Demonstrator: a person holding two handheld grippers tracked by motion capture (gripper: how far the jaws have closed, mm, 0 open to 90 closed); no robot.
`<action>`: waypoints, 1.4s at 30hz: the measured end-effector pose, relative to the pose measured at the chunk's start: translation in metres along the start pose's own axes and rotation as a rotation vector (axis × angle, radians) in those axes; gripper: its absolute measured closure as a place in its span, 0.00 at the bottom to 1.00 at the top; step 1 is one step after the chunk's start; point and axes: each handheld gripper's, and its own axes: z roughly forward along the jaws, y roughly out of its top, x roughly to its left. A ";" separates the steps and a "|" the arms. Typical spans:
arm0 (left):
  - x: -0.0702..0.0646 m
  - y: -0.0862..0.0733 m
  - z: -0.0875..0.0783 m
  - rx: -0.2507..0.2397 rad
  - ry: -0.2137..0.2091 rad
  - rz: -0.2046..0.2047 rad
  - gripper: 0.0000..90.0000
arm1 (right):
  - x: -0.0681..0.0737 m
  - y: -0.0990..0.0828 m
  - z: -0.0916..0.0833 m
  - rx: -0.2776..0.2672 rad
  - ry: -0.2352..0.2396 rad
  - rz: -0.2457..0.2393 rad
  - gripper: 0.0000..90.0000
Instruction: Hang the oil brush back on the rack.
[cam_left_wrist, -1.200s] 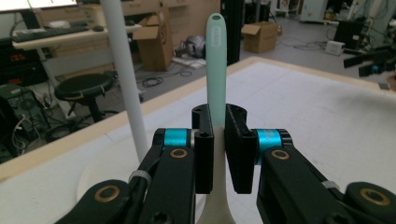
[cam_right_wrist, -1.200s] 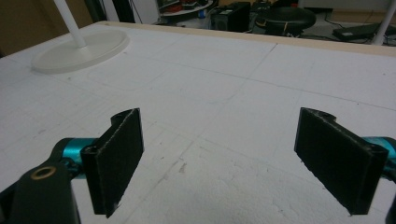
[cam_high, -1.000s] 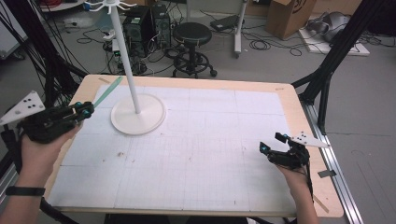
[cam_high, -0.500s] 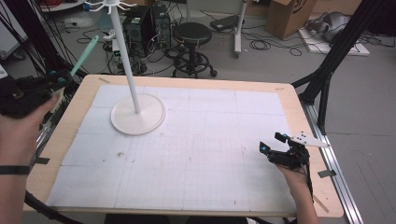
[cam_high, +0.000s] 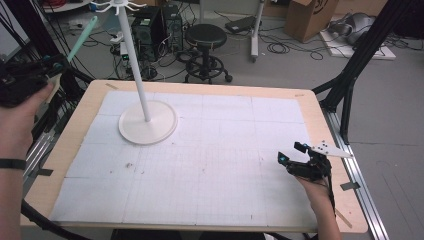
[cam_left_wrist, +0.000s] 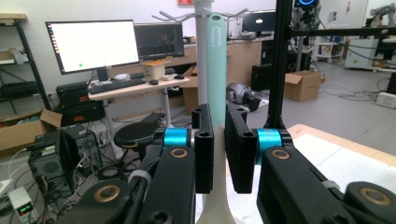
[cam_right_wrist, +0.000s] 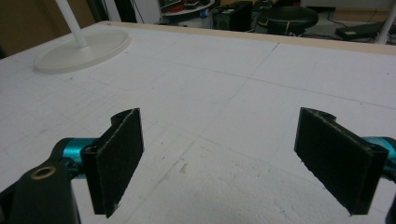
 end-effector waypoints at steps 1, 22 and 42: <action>0.001 0.001 0.001 0.001 -0.002 0.001 0.92 | 0.000 0.000 0.000 0.000 0.000 0.000 0.16; 0.010 0.003 0.018 -0.018 -0.008 -0.027 0.92 | -0.001 0.000 0.000 -0.001 0.009 -0.001 0.16; -0.007 -0.006 0.046 0.033 -0.021 0.000 0.87 | -0.001 0.000 -0.001 -0.002 0.010 0.006 0.16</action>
